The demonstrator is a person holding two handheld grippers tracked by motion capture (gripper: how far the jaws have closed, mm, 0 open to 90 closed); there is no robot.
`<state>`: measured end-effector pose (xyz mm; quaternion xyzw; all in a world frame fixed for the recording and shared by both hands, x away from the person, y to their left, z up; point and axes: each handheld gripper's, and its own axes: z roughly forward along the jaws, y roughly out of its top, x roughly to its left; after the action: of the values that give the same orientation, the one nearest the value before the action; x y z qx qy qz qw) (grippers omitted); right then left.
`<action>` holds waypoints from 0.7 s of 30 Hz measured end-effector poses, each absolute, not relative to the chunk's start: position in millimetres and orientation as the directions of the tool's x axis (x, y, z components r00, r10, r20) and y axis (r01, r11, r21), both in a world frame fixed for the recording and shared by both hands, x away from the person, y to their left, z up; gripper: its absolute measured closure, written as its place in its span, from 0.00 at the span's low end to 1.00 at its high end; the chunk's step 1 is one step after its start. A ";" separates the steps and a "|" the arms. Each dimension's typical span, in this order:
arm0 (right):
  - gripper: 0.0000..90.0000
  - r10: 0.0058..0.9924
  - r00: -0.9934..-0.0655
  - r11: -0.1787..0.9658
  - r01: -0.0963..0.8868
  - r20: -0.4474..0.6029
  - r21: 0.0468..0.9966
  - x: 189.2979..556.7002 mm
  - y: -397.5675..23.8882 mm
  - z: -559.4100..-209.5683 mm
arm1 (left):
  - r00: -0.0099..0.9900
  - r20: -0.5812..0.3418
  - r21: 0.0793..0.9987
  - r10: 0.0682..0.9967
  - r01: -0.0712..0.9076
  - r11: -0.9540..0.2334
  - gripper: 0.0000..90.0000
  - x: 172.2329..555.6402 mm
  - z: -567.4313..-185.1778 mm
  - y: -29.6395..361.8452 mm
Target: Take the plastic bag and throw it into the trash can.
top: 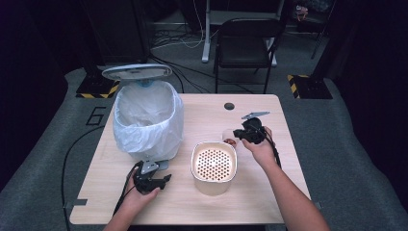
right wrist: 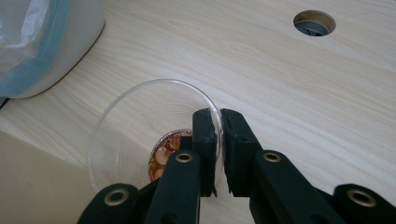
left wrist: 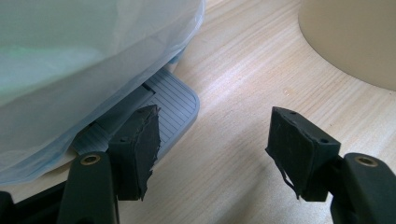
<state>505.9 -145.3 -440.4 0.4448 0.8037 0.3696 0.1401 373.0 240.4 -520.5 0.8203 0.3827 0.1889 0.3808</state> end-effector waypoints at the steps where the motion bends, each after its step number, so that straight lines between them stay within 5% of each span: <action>1: 0.94 0.813 -0.575 0.343 0.599 0.090 0.724 506.0 -147.1 -440.2 | 0.636 0.020 0.769 0.771 0.483 -0.418 0.38 373.0 -520.5 240.5; 21: 0.95 0.861 -0.497 0.297 0.664 0.109 0.686 490.1 -195.4 -434.0 | 0.636 0.017 0.768 0.772 0.485 -0.417 0.38 373.1 -520.4 240.6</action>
<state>490.1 -195.4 -434.0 0.4808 0.7927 0.3469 0.1418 373.1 240.6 -520.4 0.8205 0.3830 0.1882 0.3804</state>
